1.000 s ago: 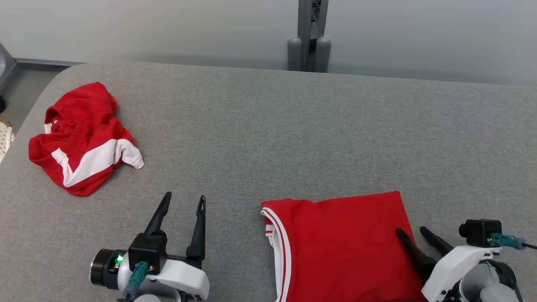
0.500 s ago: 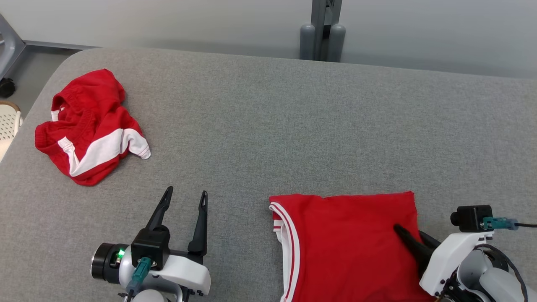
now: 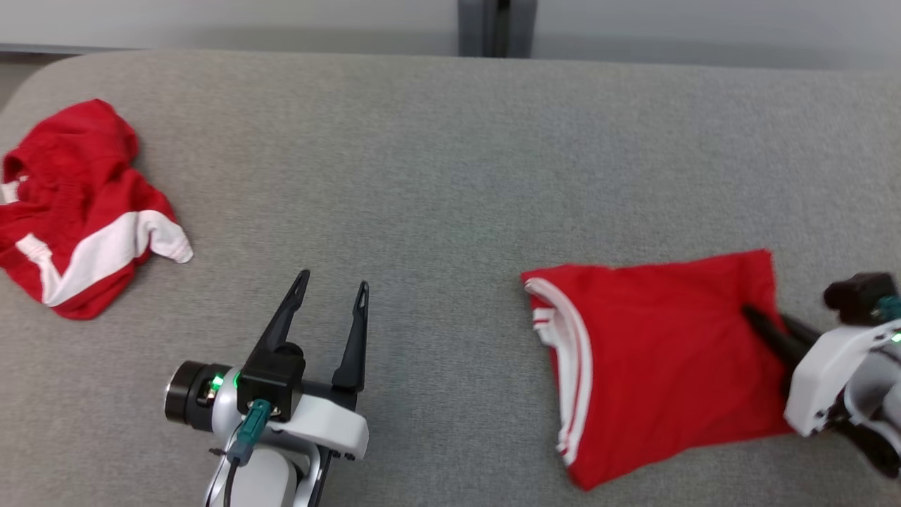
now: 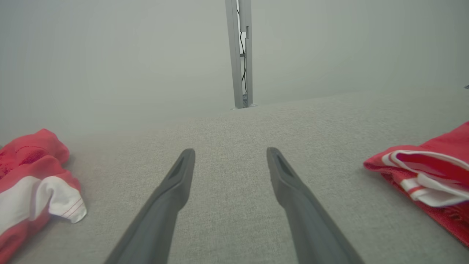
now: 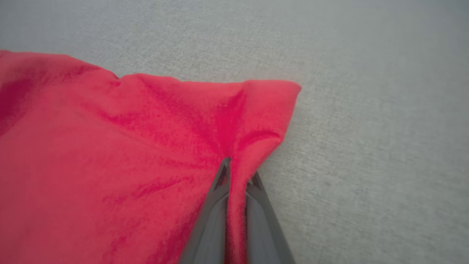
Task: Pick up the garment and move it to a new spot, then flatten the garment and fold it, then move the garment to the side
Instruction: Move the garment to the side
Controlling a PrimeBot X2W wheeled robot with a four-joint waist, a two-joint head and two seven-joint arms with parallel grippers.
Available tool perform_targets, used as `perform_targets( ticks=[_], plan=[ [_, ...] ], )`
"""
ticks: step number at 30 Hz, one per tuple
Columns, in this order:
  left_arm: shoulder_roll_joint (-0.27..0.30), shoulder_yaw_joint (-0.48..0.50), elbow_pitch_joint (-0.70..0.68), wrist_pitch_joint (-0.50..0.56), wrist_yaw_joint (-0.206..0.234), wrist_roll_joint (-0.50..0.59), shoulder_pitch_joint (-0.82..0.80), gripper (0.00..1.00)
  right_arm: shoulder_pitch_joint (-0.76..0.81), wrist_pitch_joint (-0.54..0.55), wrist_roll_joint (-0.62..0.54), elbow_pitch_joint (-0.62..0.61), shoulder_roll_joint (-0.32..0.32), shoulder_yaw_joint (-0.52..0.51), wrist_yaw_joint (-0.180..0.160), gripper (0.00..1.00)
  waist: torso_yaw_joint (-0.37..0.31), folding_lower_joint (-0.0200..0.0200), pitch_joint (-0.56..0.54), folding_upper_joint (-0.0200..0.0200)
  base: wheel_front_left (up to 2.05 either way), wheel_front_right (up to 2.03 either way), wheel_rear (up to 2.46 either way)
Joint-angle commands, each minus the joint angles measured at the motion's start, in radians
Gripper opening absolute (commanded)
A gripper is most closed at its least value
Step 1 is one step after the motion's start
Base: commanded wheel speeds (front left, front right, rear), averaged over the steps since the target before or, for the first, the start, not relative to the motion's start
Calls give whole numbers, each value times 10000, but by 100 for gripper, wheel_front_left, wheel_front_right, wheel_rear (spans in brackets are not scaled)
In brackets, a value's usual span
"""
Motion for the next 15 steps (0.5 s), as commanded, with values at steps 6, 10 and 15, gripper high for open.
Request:
perform_targets(
  ticks=[6,10,15],
  plan=[
    [39,-385,-163,-30,144,-10,-767,100,-1059,-407,-289,682,-1364,31,-66,0,-805,0,1087,0,0,0,0],
    [42,-591,-264,-30,230,33,-1218,100,-1691,-782,-769,1262,-2185,-43,-66,0,-1000,0,1734,0,0,0,0],
    [42,-669,-430,-30,319,95,-1571,100,-2205,-1068,-838,1837,-2629,-419,-65,0,-1056,0,2359,0,0,0,0]
  ],
)
